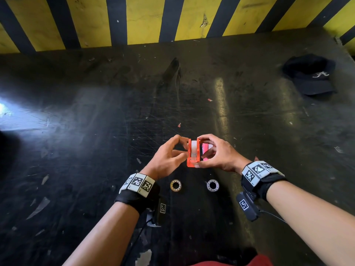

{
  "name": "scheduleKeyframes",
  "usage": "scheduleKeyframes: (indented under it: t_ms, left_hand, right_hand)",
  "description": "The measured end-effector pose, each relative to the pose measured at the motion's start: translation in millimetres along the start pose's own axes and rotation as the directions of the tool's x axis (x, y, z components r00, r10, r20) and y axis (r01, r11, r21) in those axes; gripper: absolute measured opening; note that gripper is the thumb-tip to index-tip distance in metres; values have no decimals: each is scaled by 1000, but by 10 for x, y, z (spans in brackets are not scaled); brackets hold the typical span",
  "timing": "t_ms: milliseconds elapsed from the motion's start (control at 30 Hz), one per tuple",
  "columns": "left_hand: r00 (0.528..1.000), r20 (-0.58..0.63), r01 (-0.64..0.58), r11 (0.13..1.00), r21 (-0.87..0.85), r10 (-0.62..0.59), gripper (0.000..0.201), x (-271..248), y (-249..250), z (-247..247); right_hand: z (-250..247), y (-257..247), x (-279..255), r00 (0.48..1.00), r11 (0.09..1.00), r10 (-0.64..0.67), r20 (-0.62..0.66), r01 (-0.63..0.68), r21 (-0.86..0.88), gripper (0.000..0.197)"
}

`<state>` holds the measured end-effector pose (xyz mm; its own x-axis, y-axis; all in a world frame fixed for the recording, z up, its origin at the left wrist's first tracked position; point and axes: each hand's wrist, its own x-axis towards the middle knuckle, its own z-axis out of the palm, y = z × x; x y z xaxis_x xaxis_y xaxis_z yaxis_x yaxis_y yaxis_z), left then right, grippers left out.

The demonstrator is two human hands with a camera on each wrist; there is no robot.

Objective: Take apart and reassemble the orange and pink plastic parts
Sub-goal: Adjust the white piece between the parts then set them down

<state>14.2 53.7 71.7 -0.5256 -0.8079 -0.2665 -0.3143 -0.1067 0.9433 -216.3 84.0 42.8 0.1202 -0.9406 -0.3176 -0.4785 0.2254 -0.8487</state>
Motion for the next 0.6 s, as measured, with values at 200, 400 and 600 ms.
scheduleKeyframes:
  t_ms: [200, 400, 600]
  left_hand:
    - [1000, -3, 24, 995, 96, -24, 67, 13, -38, -22]
    - [998, 62, 12, 987, 158, -22, 86, 17, -103, -50]
    - [996, 94, -14, 963, 271, -12, 106, 69, -180, -57]
  right_hand:
    - [-18, -62, -41, 999, 1000, -14, 30, 14, 1, 97]
    - [-21, -94, -43, 998, 999, 3, 68, -5, 34, 101]
    - [-20, -74, -19, 992, 998, 22, 124, -14, -61, 103]
